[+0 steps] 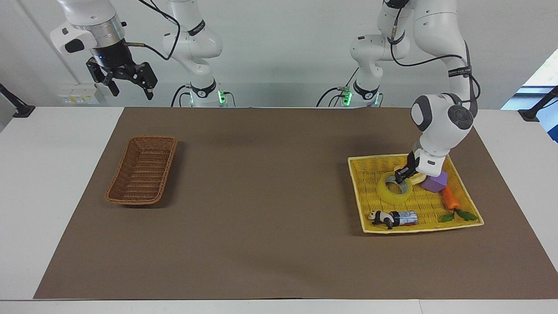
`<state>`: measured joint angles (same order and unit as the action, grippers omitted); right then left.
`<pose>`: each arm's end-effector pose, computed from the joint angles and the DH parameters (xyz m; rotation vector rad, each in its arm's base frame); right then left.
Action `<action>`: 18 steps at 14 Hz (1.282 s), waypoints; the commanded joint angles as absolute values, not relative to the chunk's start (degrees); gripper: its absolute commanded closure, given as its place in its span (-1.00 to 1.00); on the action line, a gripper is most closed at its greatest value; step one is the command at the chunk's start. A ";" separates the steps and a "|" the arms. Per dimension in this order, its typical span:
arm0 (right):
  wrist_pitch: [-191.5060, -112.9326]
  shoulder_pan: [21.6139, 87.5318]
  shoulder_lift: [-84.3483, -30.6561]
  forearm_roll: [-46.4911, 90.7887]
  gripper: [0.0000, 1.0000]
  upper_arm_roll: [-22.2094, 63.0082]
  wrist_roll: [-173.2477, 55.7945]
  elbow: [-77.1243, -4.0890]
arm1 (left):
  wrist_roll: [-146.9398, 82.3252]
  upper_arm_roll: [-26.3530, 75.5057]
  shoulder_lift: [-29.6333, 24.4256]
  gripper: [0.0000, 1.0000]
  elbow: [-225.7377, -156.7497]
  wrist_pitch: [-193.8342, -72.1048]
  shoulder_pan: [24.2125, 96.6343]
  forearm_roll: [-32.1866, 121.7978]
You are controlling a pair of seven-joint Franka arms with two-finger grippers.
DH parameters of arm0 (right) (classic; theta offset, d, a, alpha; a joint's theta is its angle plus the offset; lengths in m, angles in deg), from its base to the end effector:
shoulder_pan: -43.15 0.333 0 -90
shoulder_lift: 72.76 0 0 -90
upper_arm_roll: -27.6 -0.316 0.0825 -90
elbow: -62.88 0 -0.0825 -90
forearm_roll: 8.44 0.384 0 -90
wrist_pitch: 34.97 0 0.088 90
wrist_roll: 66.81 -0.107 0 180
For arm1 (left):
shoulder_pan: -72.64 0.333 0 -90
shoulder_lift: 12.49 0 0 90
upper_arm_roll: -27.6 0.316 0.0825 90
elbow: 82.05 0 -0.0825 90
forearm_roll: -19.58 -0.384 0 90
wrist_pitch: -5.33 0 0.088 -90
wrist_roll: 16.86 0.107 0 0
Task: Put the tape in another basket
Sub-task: 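Close the left gripper on the rim of the tape roll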
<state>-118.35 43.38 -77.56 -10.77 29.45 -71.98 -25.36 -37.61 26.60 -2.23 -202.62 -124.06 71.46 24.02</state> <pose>0.5154 -0.0202 0.6736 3.0980 -0.1909 0.0001 0.5668 -0.0235 0.3315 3.0311 0.5740 -0.0572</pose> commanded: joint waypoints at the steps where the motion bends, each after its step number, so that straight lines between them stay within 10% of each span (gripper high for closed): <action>1: -117.77 42.71 -77.50 -10.46 -1.00 29.09 -72.09 -24.75 | -36.82 26.99 -3.61 0.30 -205.71 -125.28 70.97 24.68; 7: -117.77 42.71 -77.50 -10.46 -1.00 29.09 -72.09 -24.75 | -35.32 26.99 -3.44 0.33 -208.25 -128.87 70.97 24.68; 11: -117.77 42.71 -77.50 -10.46 -1.00 29.09 -72.09 -24.75 | -34.97 26.99 -2.65 1.00 -206.60 -128.01 70.62 24.59; 18: -117.77 42.71 -77.50 -10.46 -1.00 29.09 -72.26 -24.66 | -34.71 26.90 -3.61 1.00 -196.49 -116.68 70.09 24.59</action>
